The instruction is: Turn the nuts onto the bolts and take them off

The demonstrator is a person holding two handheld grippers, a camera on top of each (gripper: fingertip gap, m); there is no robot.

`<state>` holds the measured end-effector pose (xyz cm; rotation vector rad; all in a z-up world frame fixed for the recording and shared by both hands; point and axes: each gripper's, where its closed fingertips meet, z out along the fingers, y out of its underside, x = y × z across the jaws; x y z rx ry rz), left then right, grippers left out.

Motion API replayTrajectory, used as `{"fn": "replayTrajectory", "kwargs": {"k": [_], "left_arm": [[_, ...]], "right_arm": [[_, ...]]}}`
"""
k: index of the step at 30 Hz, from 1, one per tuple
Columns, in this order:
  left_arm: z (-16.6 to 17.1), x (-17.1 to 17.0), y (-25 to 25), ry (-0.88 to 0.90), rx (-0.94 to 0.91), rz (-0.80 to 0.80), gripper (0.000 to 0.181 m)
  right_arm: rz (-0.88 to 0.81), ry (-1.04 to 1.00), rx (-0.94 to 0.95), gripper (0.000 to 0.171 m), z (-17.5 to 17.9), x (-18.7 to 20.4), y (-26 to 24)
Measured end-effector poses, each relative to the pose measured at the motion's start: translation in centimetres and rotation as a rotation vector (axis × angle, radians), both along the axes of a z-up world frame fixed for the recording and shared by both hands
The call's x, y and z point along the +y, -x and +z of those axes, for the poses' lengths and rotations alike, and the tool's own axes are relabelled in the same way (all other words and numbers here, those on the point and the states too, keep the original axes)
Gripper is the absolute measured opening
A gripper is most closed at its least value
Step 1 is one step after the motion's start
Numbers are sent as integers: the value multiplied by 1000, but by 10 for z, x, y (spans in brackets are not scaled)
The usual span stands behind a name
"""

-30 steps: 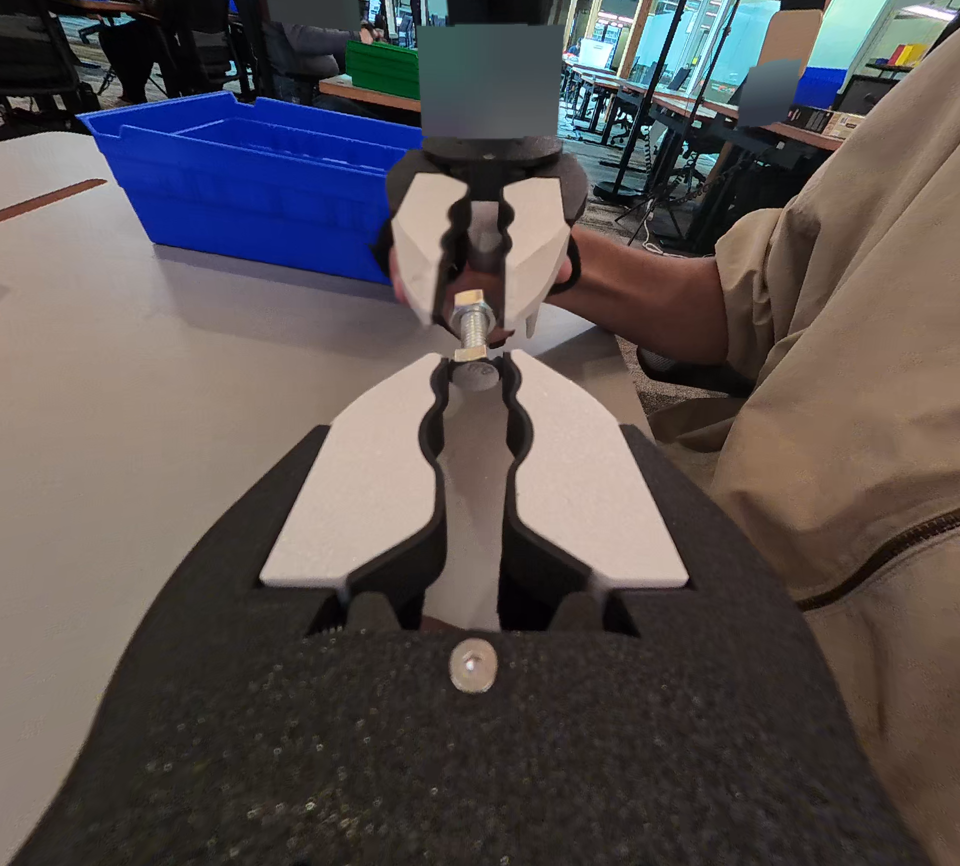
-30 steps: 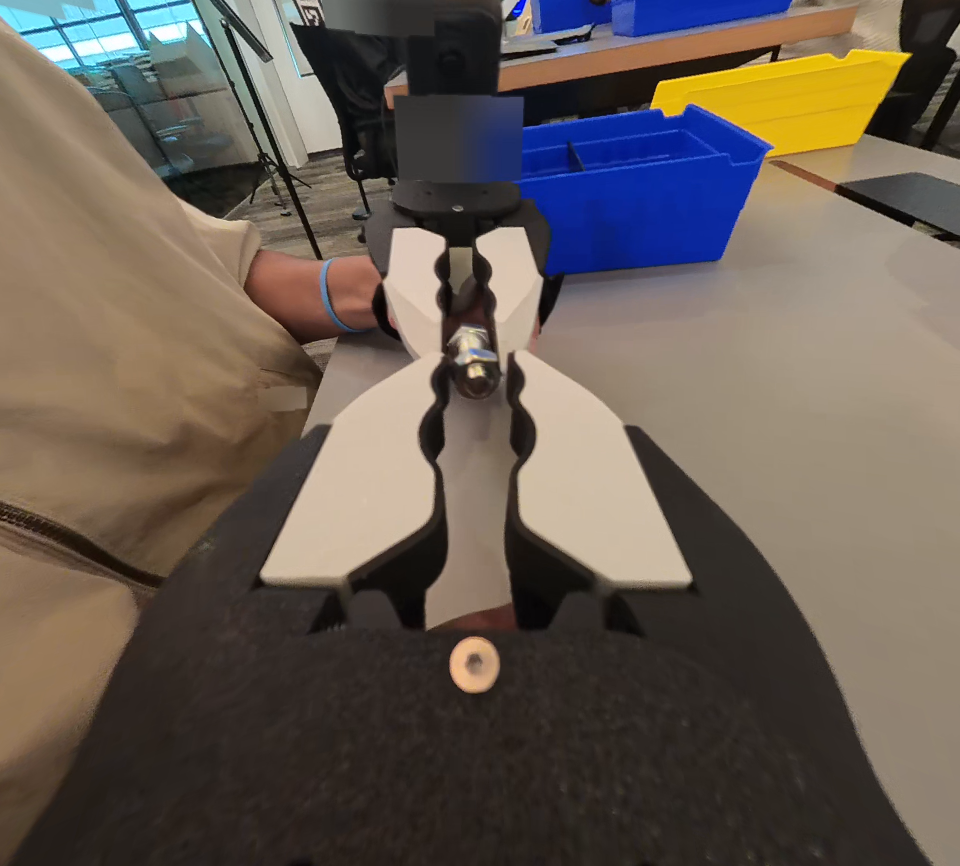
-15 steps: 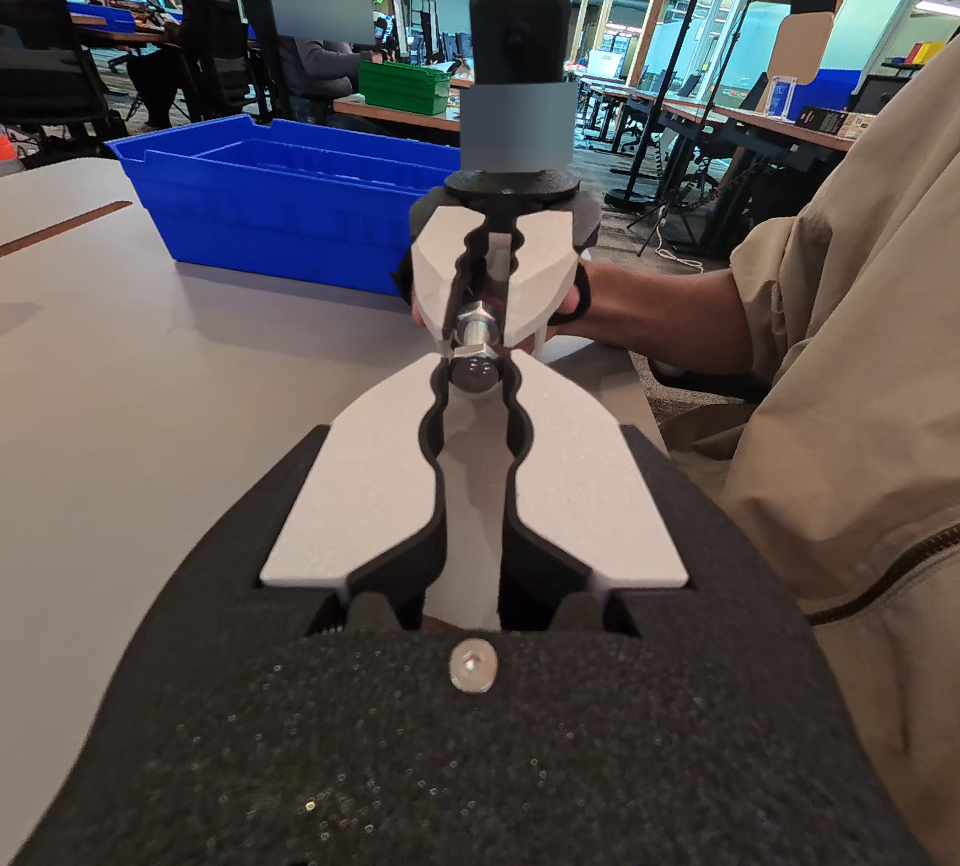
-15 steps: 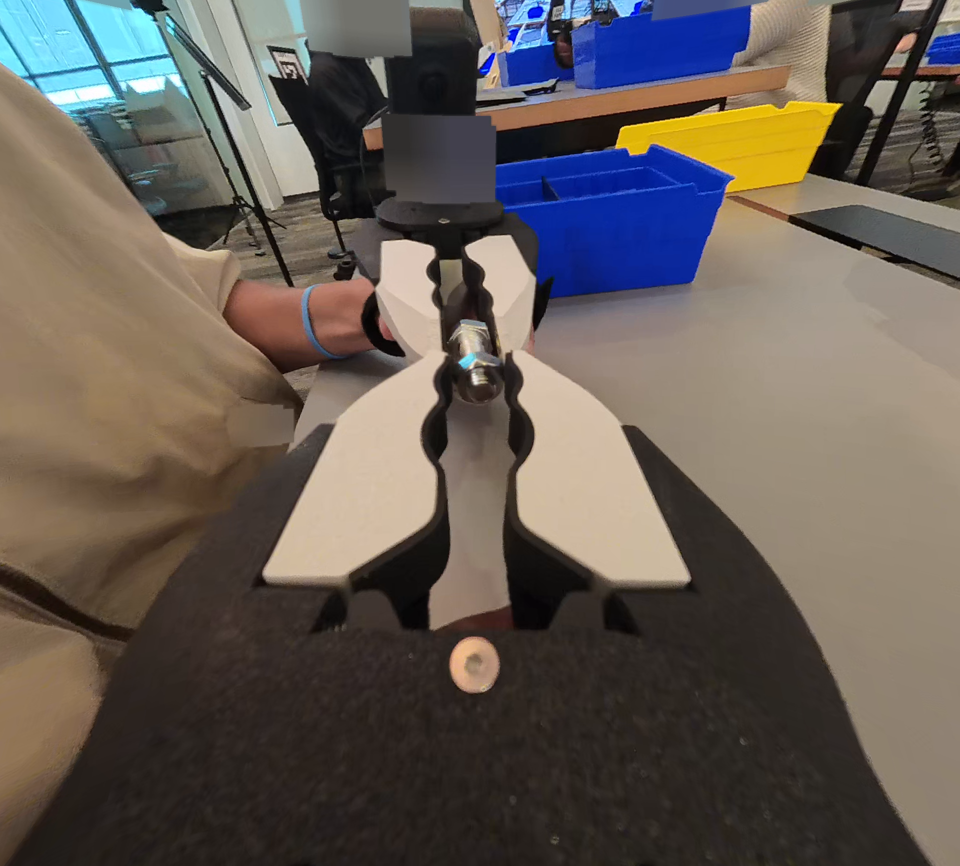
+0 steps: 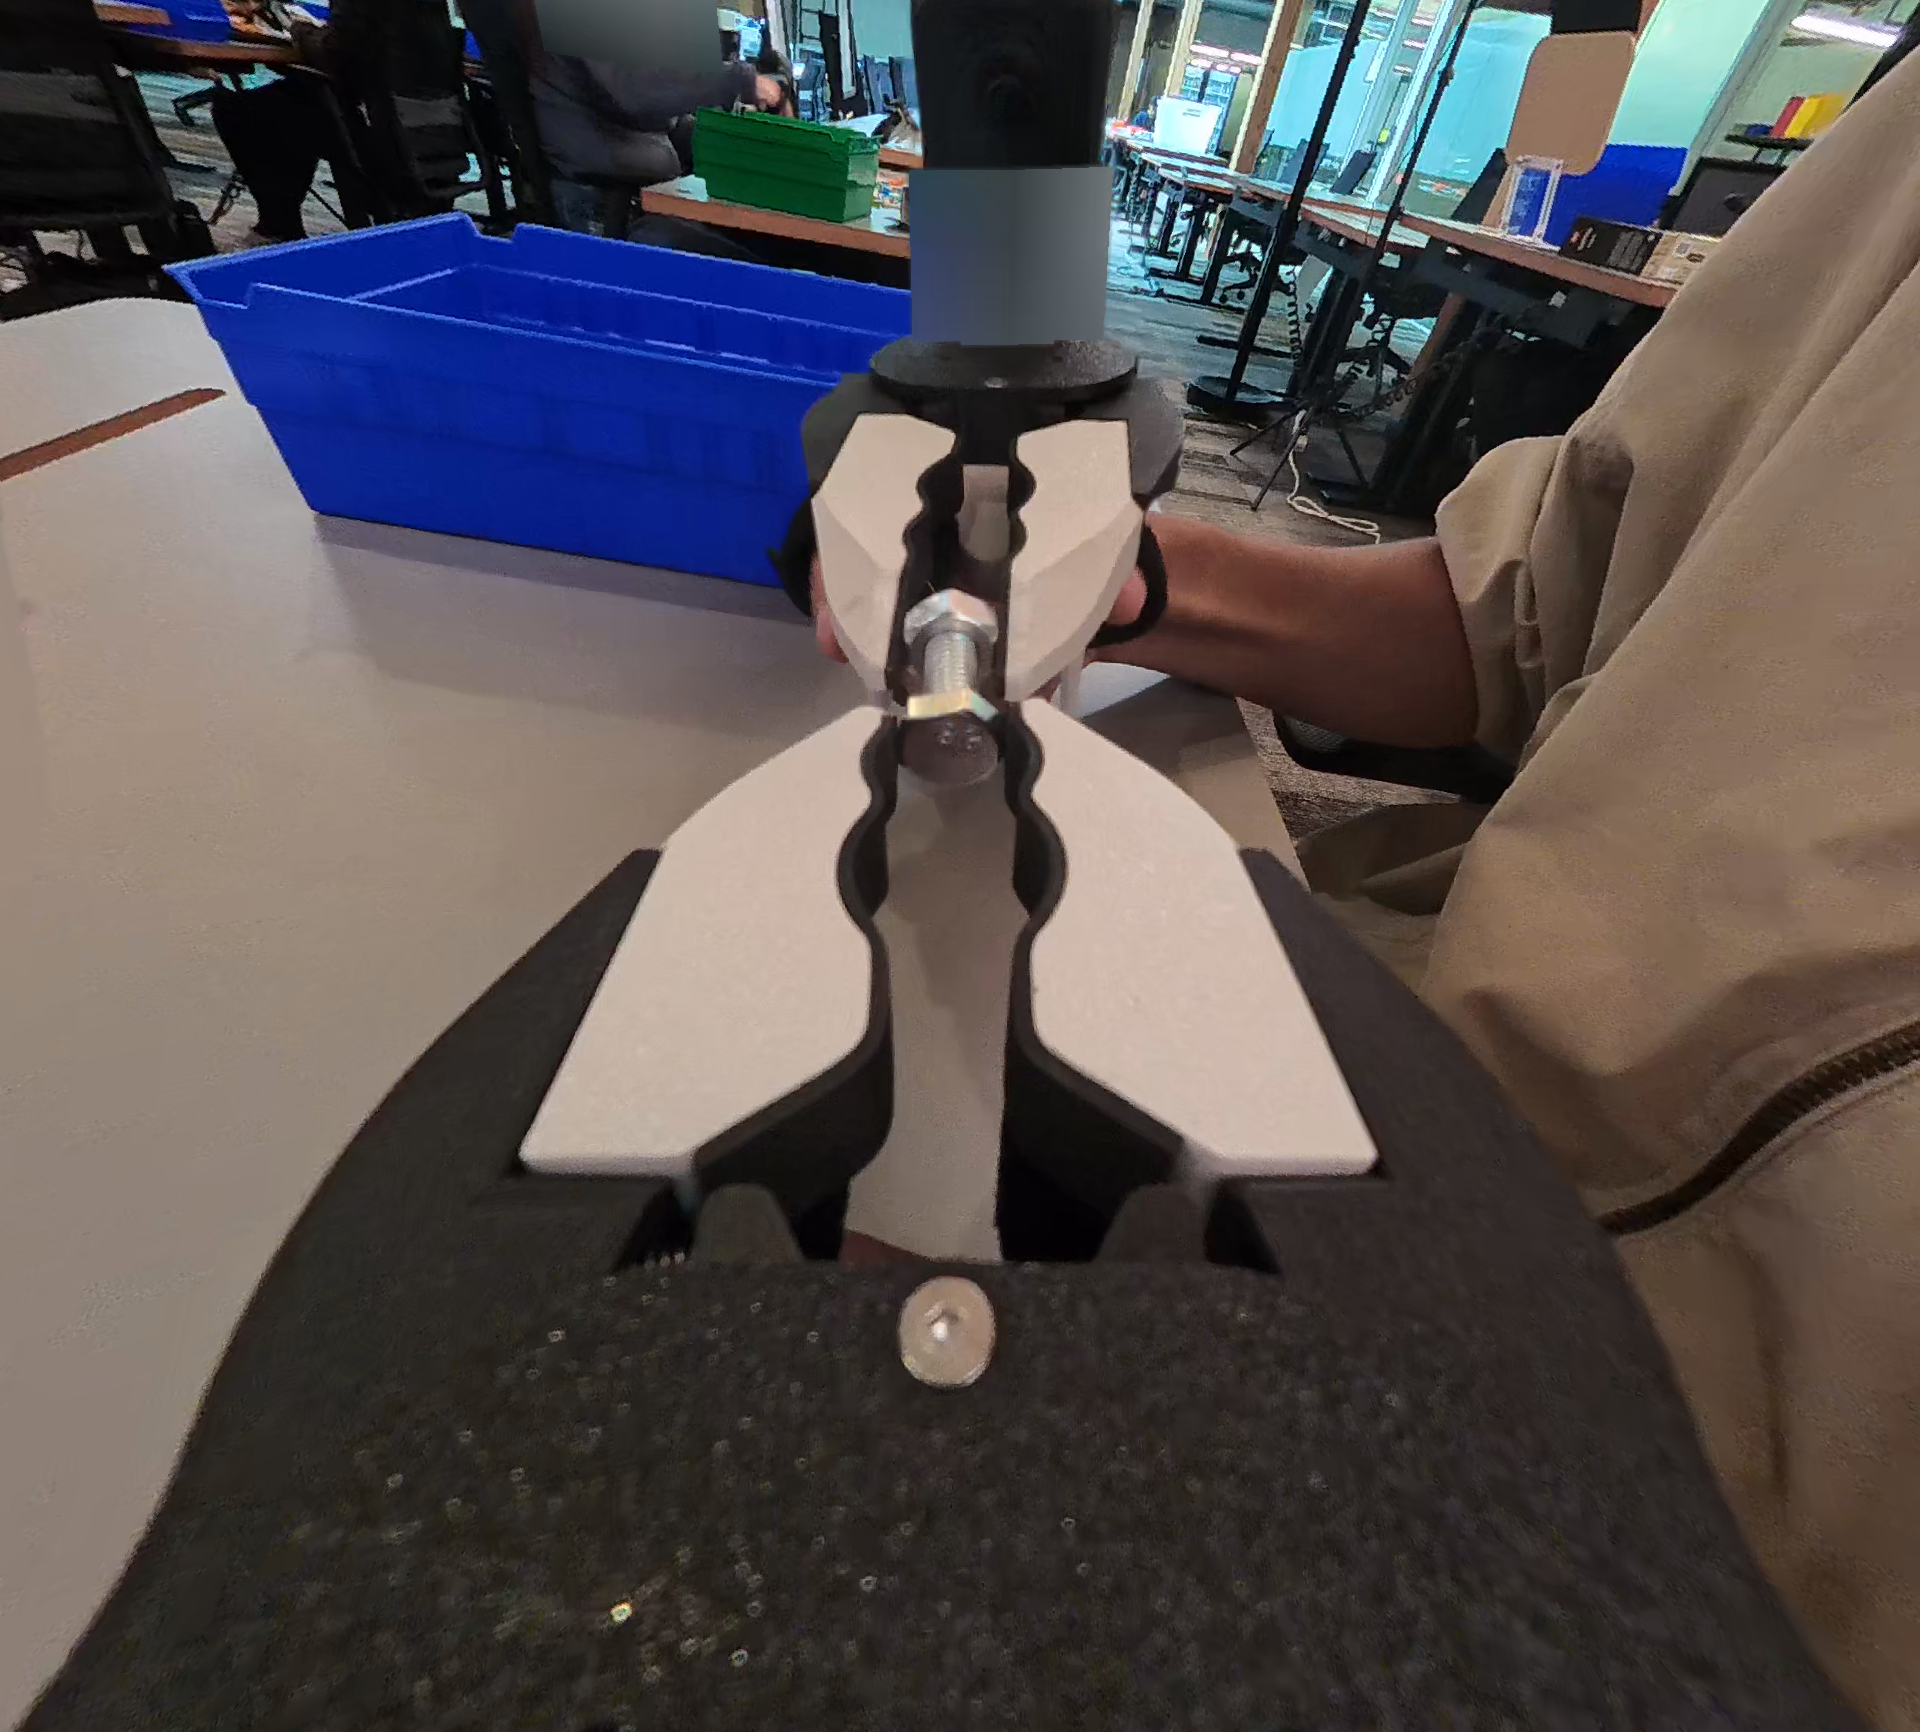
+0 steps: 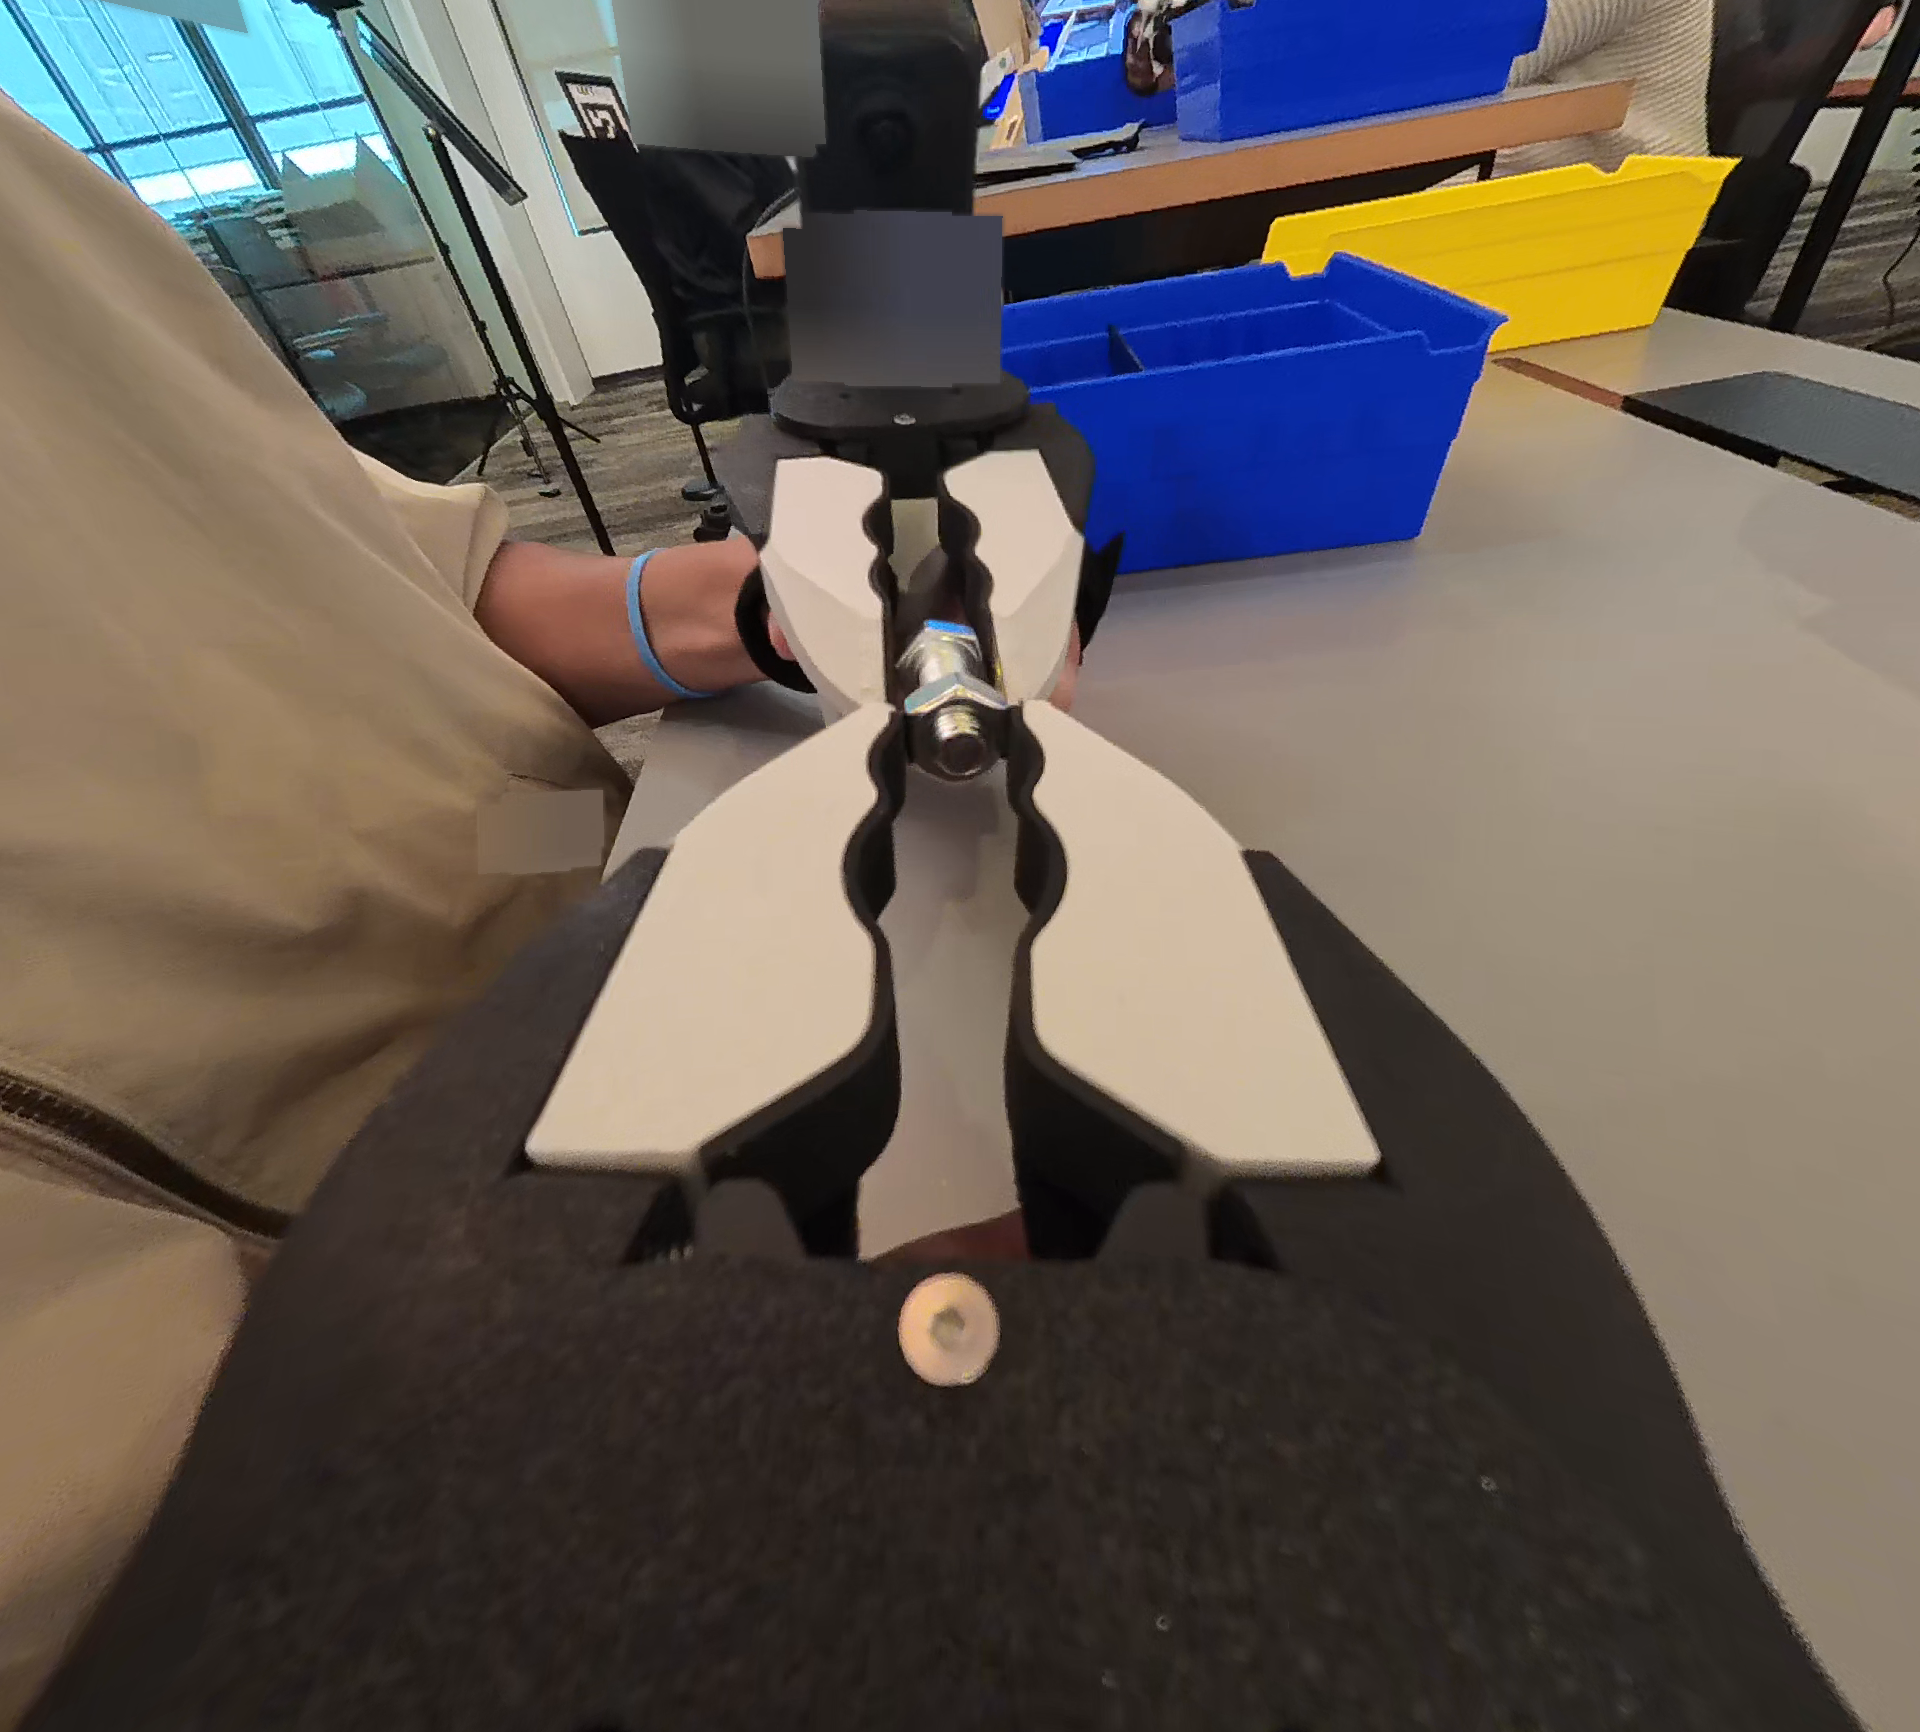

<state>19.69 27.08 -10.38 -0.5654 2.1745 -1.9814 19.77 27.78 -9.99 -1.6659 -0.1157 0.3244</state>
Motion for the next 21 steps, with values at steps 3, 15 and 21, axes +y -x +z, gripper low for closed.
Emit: {"fn": "replayTrajectory", "kwargs": {"k": [3, 15, 21], "left_arm": [[0, -1, 0, 4, 2, -1, 19], [9, 48, -26, -73, -146, 494, 55], [-1, 103, -28, -146, -259, 1088, 53]], "right_arm": [[9, 9, -12, 18, 0, -1, 0], [-287, -34, -64, 18, 0, -3, -24], [-695, -4, -179, 18, -9, -10, -52]]}}
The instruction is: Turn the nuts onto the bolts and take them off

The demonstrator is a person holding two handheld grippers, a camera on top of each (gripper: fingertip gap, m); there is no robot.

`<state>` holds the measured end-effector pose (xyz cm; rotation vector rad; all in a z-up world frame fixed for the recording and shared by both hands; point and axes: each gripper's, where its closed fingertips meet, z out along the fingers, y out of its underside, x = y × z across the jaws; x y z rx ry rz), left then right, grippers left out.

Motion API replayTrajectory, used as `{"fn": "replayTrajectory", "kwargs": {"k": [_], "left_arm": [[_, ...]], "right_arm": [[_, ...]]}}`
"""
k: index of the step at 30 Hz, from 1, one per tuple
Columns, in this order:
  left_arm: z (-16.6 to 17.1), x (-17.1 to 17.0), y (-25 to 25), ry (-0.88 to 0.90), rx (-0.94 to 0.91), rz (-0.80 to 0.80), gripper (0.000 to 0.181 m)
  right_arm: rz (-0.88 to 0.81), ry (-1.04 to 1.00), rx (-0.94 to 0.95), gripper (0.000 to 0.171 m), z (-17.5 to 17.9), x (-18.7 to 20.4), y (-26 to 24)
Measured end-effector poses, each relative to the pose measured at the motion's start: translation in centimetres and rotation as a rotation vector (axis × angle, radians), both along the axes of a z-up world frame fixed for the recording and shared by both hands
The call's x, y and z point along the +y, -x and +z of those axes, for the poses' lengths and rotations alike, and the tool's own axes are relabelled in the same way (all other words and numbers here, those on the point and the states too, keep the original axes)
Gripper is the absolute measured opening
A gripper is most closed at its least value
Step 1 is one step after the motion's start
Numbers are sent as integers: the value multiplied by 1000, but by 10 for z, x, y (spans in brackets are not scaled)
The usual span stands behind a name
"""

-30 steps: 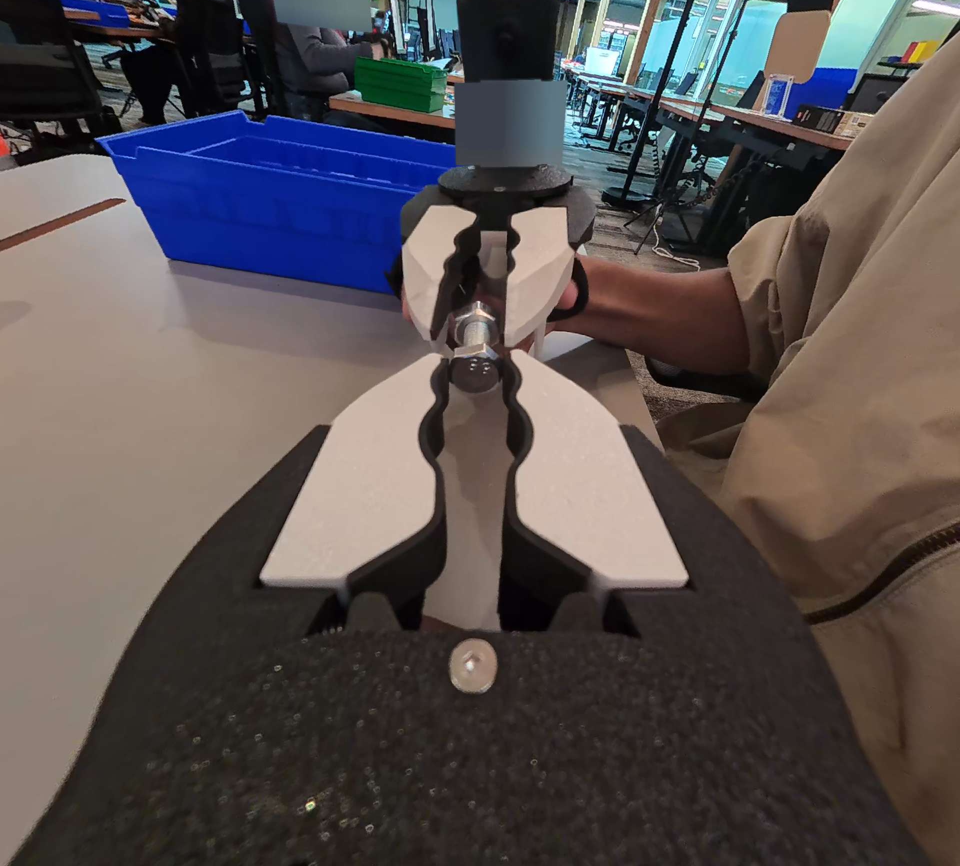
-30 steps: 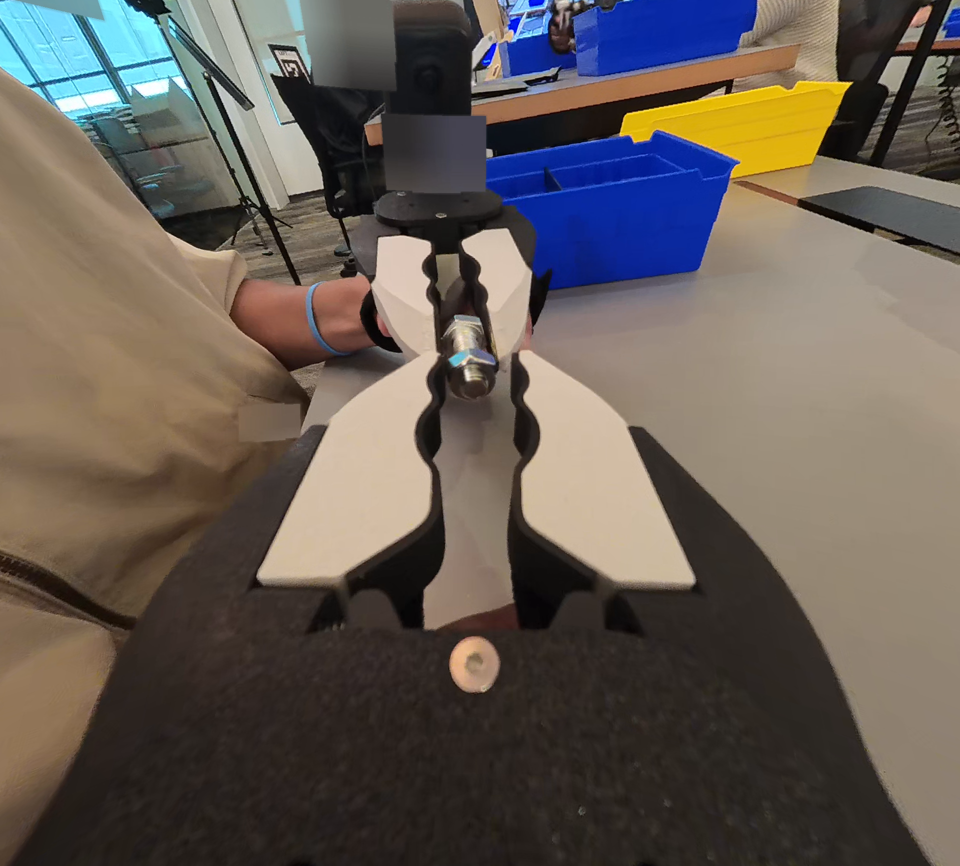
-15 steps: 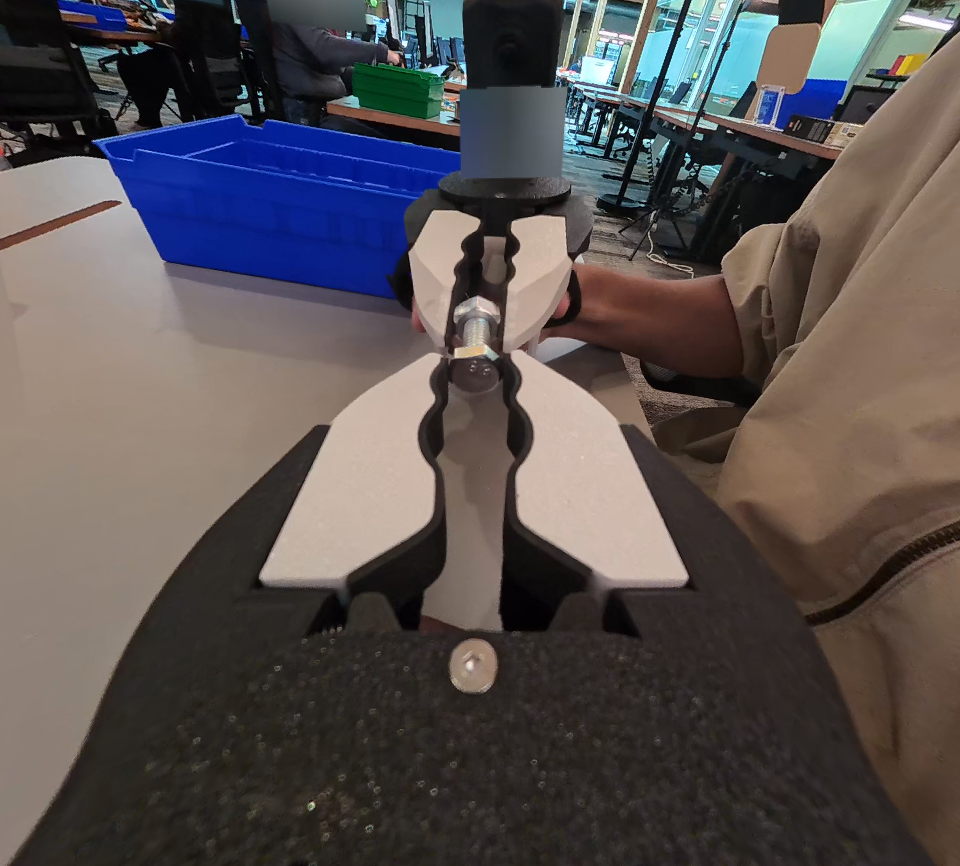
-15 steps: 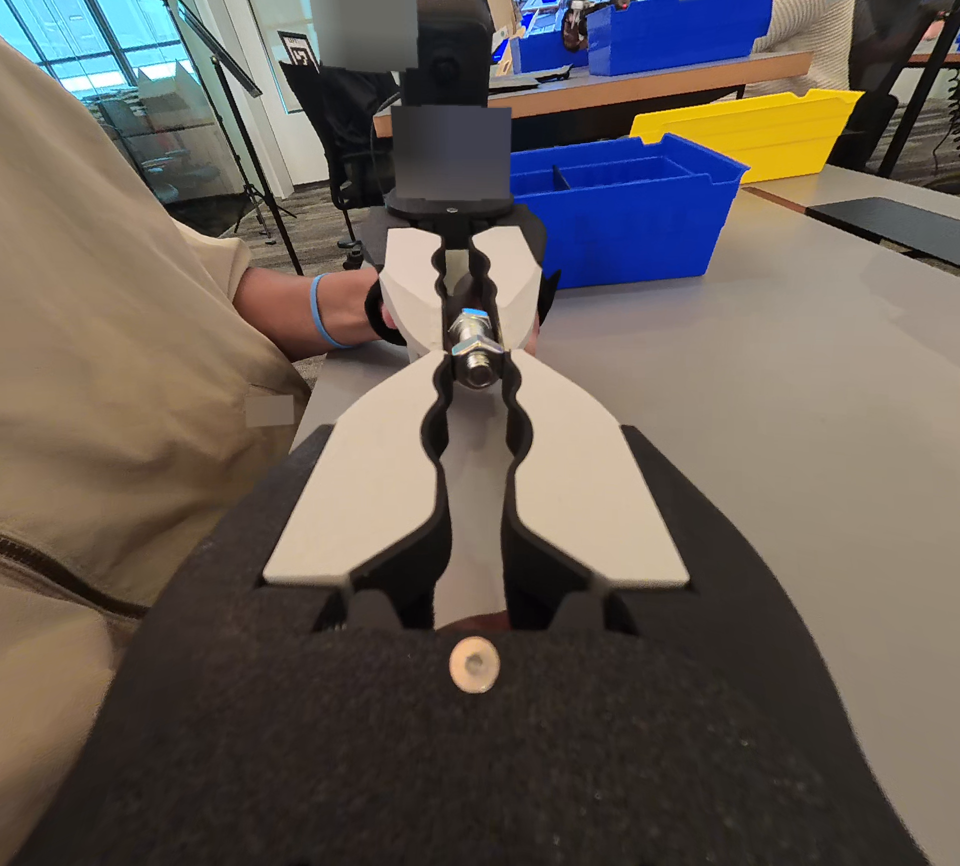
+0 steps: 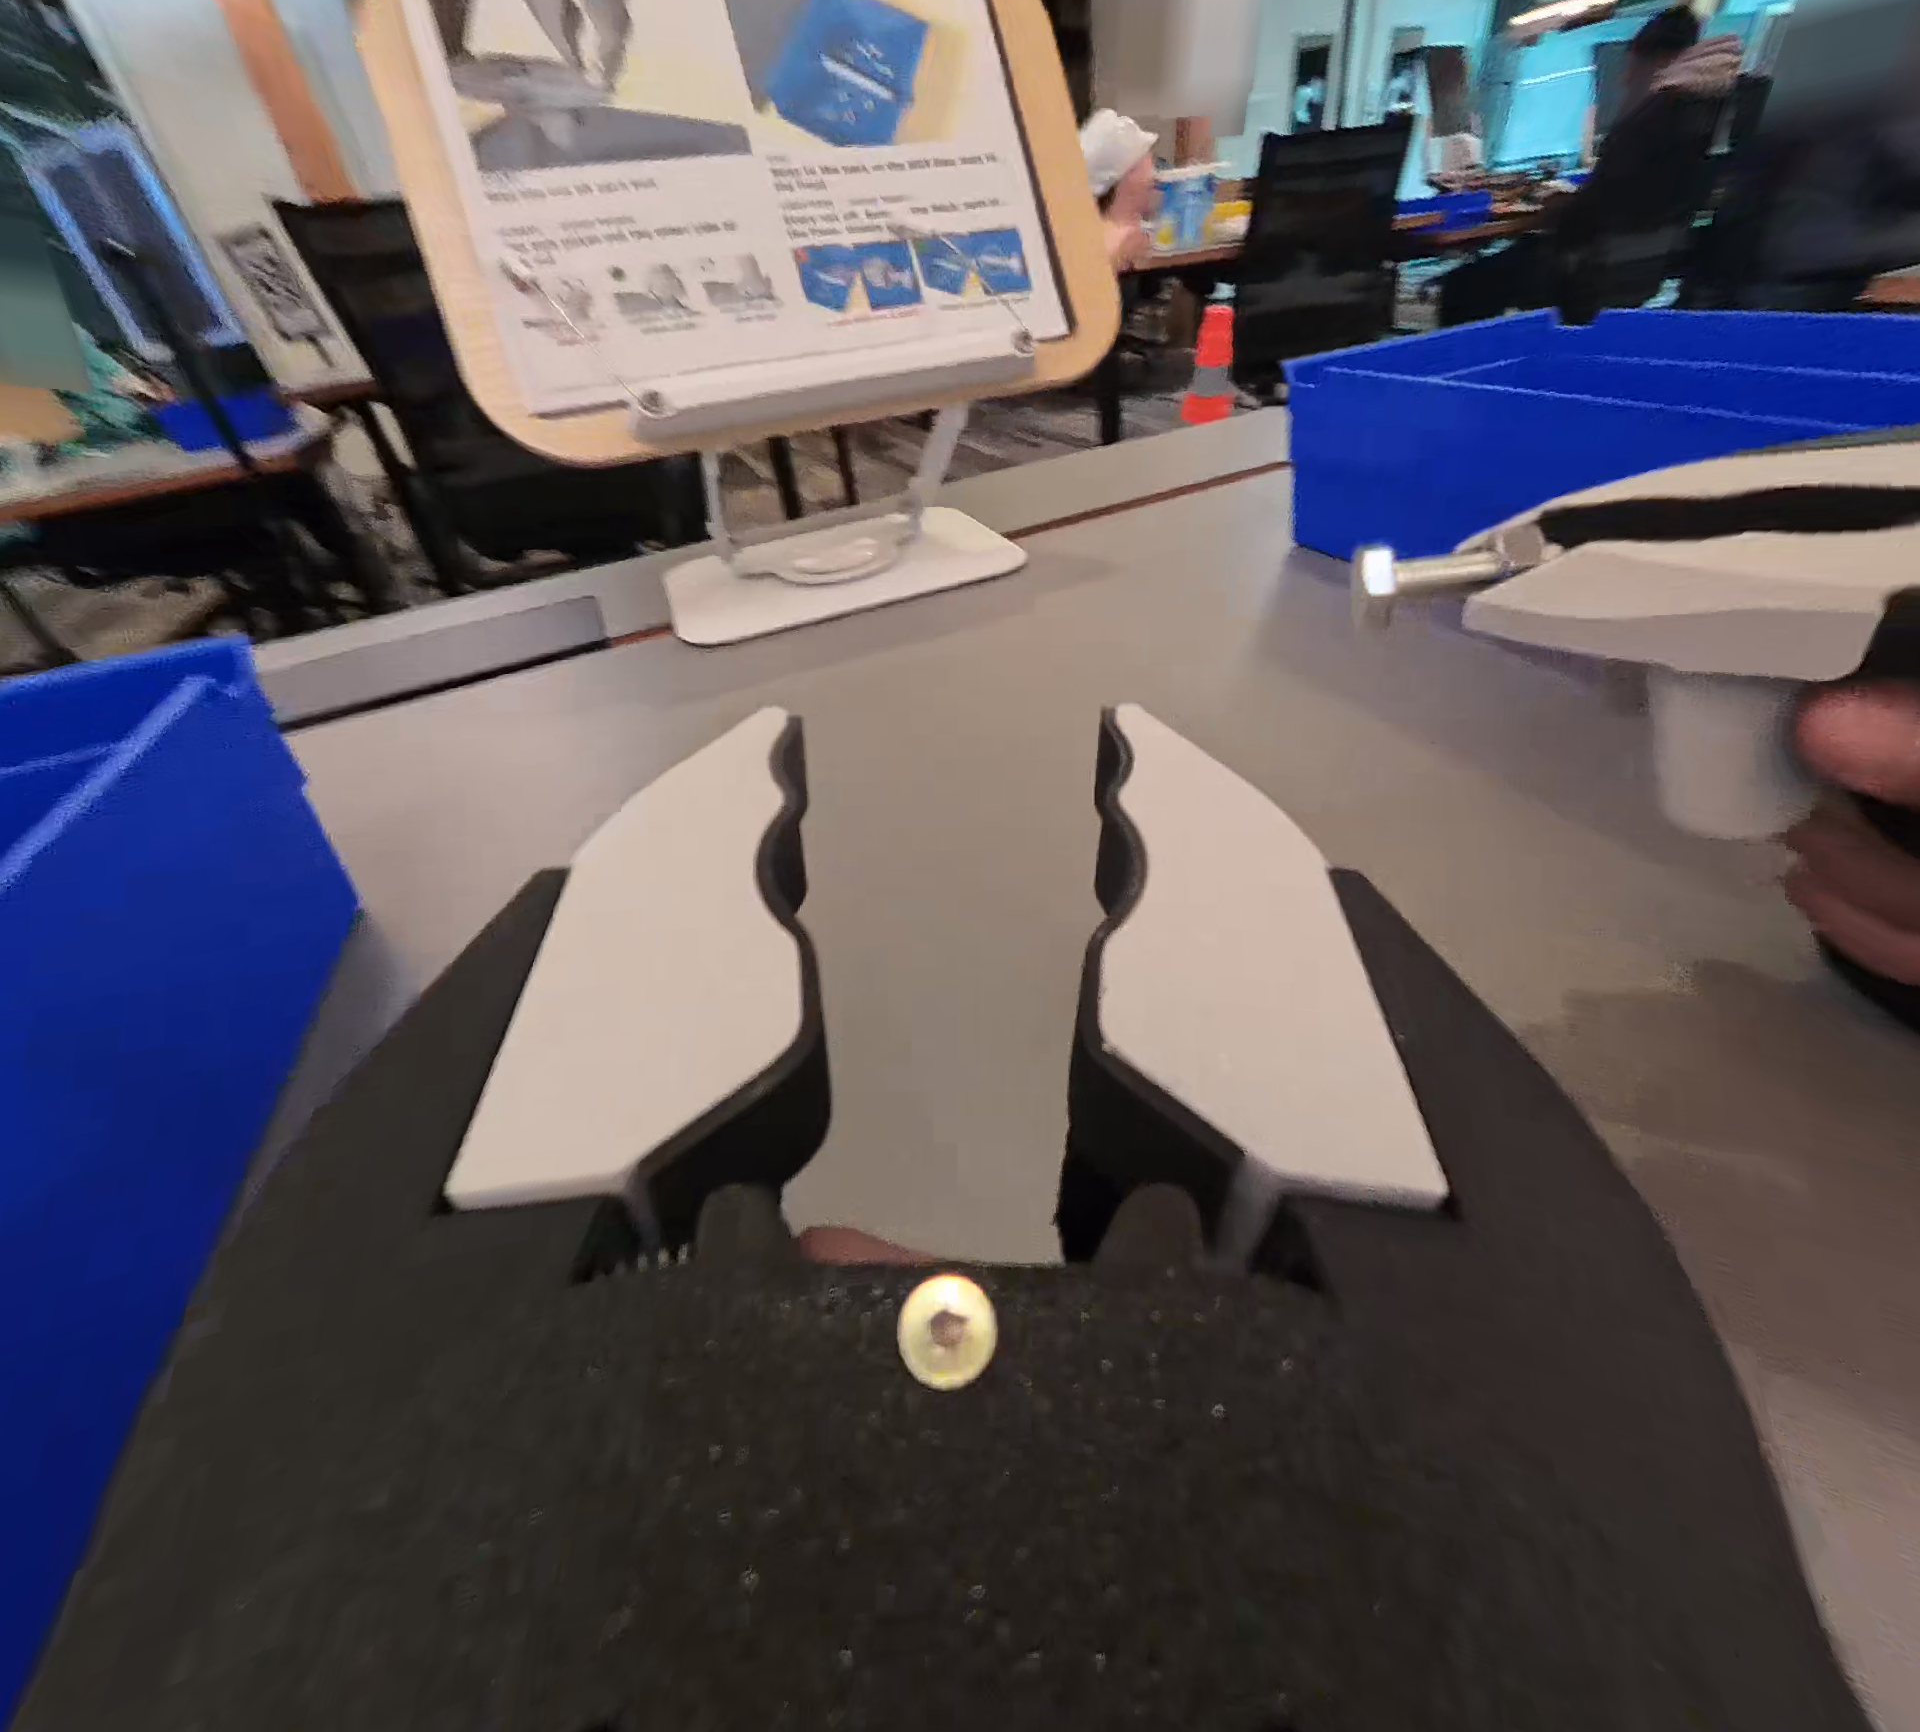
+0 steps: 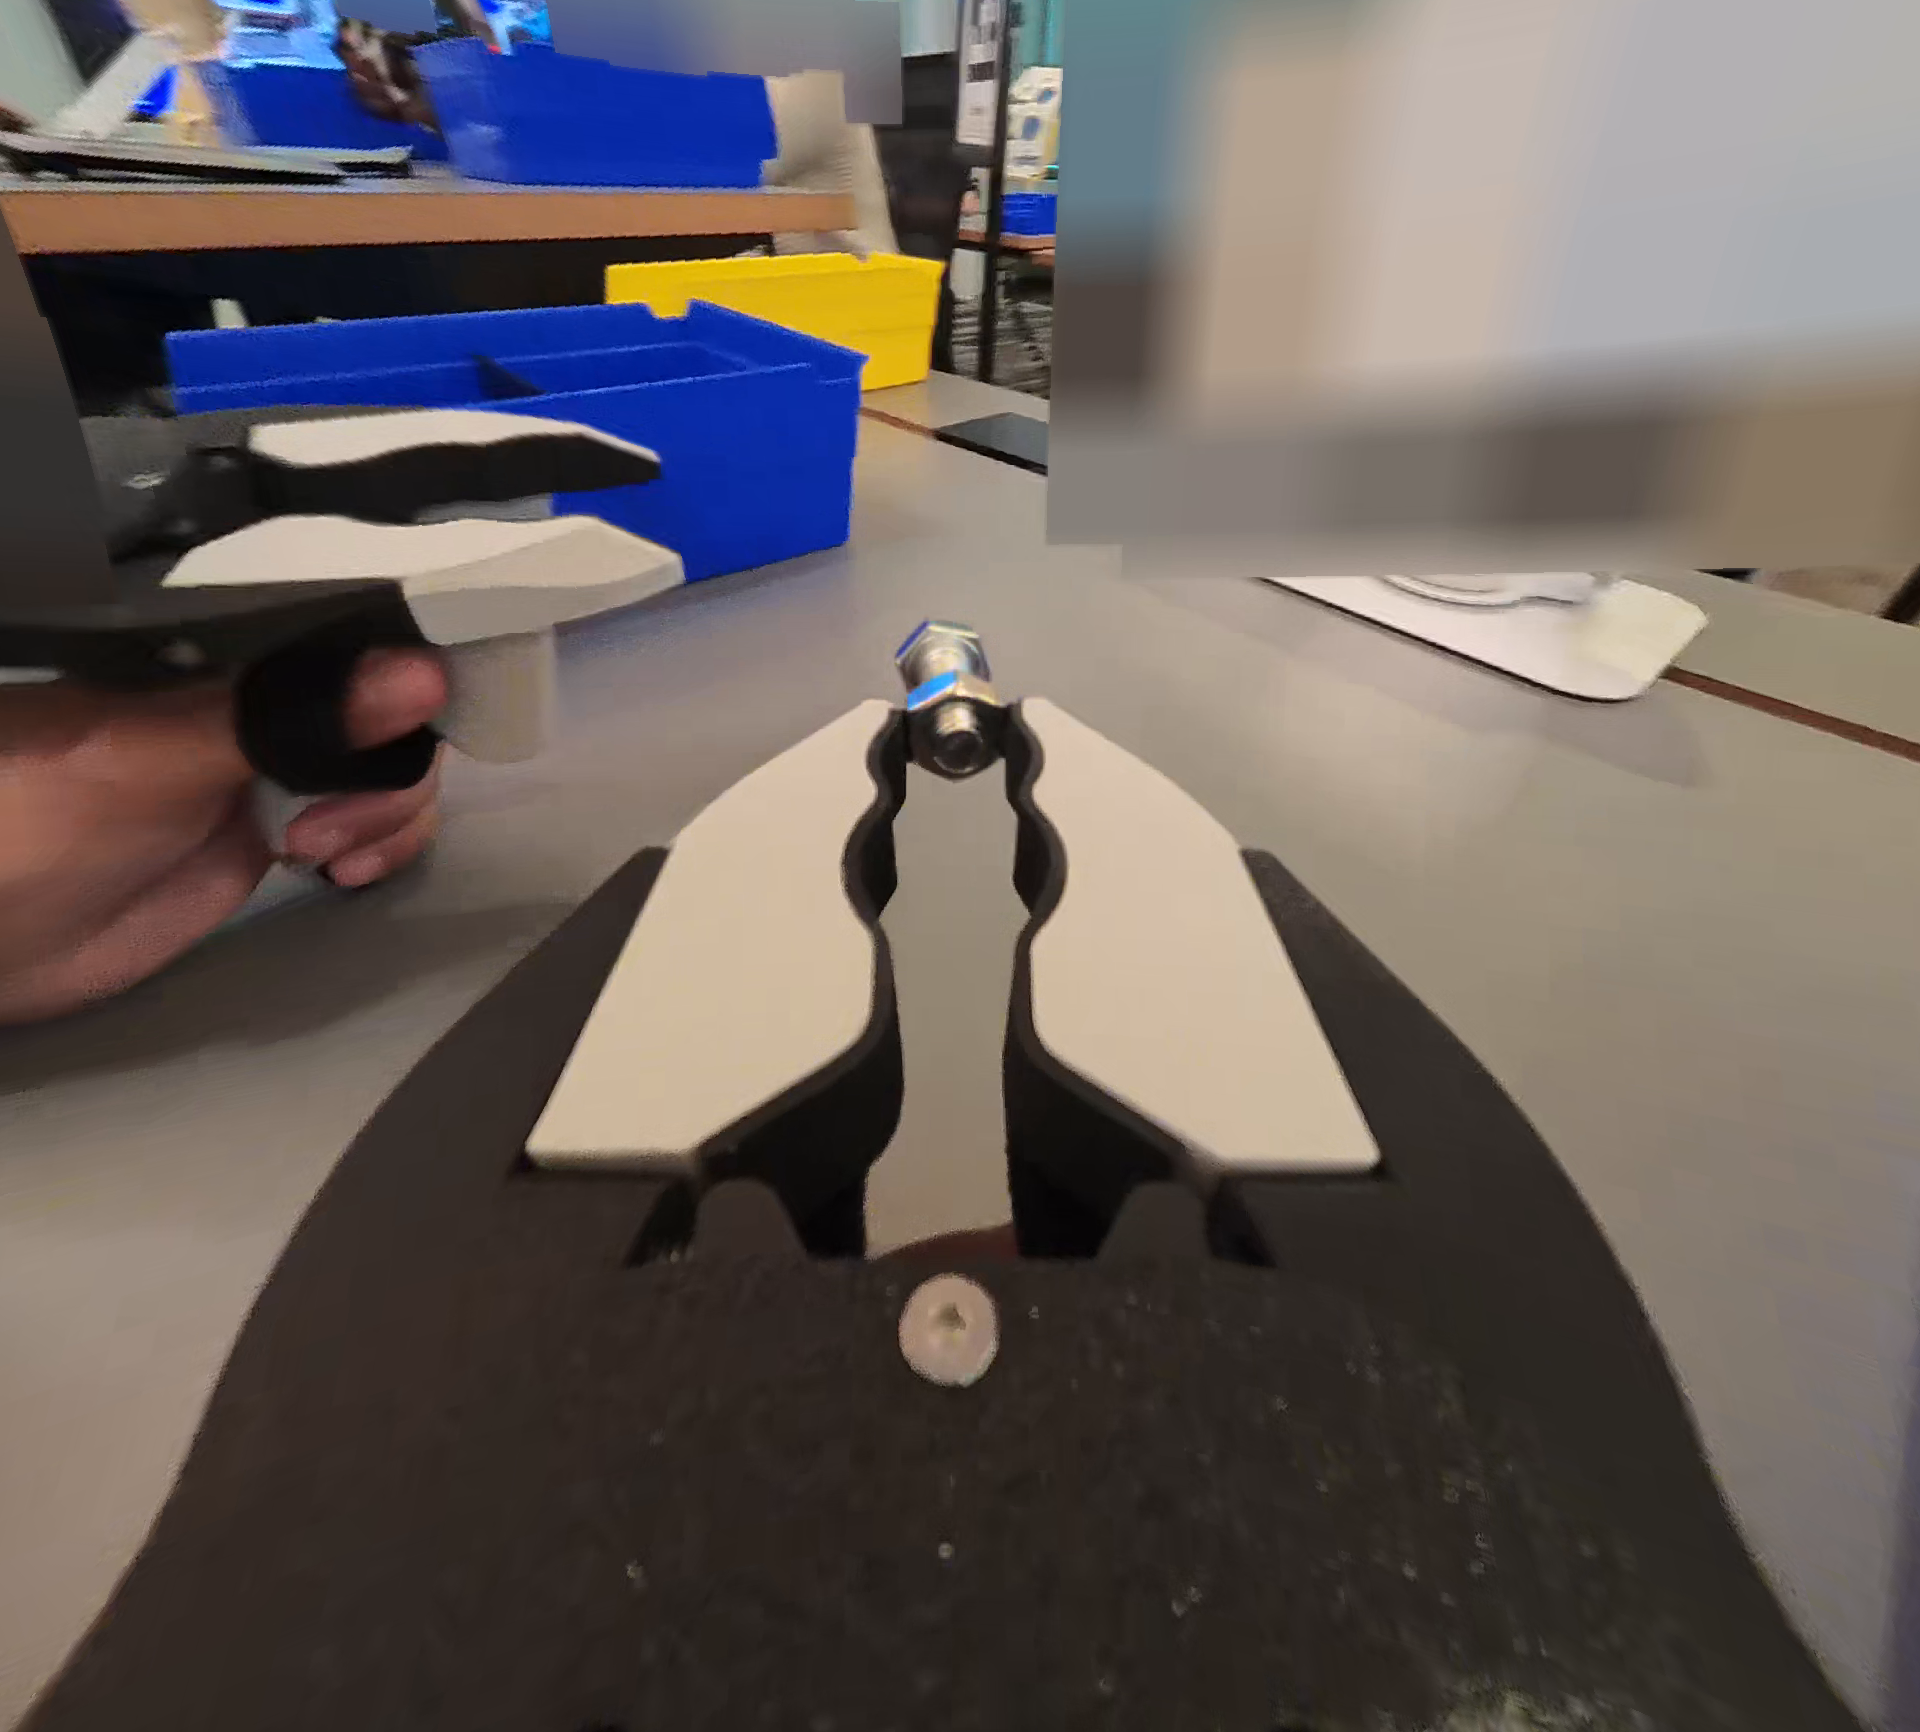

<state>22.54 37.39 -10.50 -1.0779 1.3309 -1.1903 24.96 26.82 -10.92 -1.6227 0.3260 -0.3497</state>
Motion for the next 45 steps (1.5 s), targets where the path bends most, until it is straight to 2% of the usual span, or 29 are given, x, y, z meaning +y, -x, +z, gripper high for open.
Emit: {"fn": "replayTrajectory", "kwargs": {"k": [6, 15, 20, 22, 24, 26, 28, 30, 32, 35, 37, 39, 45], "left_arm": [[-2, -4, -1, -34, -1, -3, 50], [-2, 7, -3, 113, 30, -46, 50], [-5, 14, -7, 196, 68, -56, 54], [-6, 16, -7, 219, 72, -53, 55], [-7, 17, -8, 230, 81, -56, 56], [-7, 15, -8, 226, 84, -62, 57], [-8, 13, -8, 206, 86, -62, 57], [-9, 10, -8, 176, 93, -63, 57], [-9, 7, -8, 149, 94, -63, 57], [-9, 6, -8, 135, 89, -61, 56], [-9, 5, -8, 134, 92, -65, 56], [-9, 5, -7, 137, 86, -68, 56], [-8, 4, -6, 132, 77, -76, 56]], "right_arm": [[-121, 25, -40, 18, -2, -13, -8], [-155, 36, -6, 18, -7, -24, -17], [-194, -20, -24, 18, 7, -35, -24], [-285, -10, -90, 18, 30, -59, -41], [-417, -23, -170, 18, 69, -102, -68], [-531, 10, -164, 18, 96, -152, -104], [-633, 54, -109, 18, 102, -201, -146], [-704, 144, -7, 18, 81, -239, -187], [-663, 229, 164, 18, 45, -251, -213], [-579, 424, 321, 18, -13, -244, -230], [-507, 537, 362, 19, -43, -230, -231], [-496, 626, 352, 19, -61, -226, -233], [-457, 708, 372, 19, -88, -222, -233]]}}
